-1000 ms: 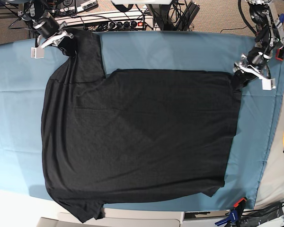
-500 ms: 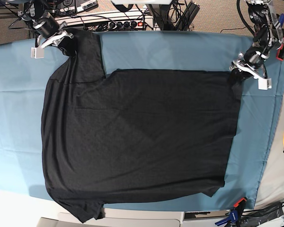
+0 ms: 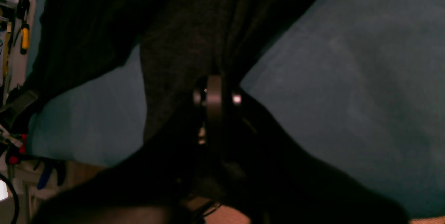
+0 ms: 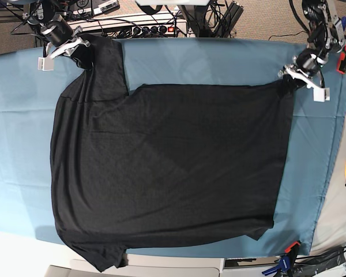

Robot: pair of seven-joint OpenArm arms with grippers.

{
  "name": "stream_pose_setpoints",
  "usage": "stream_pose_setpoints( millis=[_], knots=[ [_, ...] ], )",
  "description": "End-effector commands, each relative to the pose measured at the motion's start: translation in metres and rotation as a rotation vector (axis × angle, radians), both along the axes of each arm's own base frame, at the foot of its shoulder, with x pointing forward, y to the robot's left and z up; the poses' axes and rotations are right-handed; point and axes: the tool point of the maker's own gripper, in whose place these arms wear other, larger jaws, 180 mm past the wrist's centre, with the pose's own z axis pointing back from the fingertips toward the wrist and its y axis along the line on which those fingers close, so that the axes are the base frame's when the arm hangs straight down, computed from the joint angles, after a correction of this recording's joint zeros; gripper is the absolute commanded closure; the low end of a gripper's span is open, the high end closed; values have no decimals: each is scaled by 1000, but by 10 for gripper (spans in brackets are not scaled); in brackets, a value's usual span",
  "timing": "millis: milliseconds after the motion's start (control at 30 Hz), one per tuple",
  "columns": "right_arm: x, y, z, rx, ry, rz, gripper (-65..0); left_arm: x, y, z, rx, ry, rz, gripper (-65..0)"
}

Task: Fold the T-shirt properly
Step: 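Lift both shoulder corners up, raising the shirt off the table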

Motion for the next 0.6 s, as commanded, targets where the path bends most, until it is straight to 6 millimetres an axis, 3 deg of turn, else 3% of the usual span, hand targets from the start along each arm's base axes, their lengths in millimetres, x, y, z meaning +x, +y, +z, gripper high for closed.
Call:
stream_pose_setpoints(
  millis=[0, 233, 567],
  knots=[
    [-43, -3, -30, -69, 214, 72, 0, -2, 5, 8, 33, -11, -16, 0],
    [-42, -38, 3, -126, 161, 30, 0, -9, 11, 38, 105, -67, -40, 0],
    [-59, -63, 47, -227, 135, 39, 0, -31, 9, 31, 97, -13, -49, 0]
  ],
)
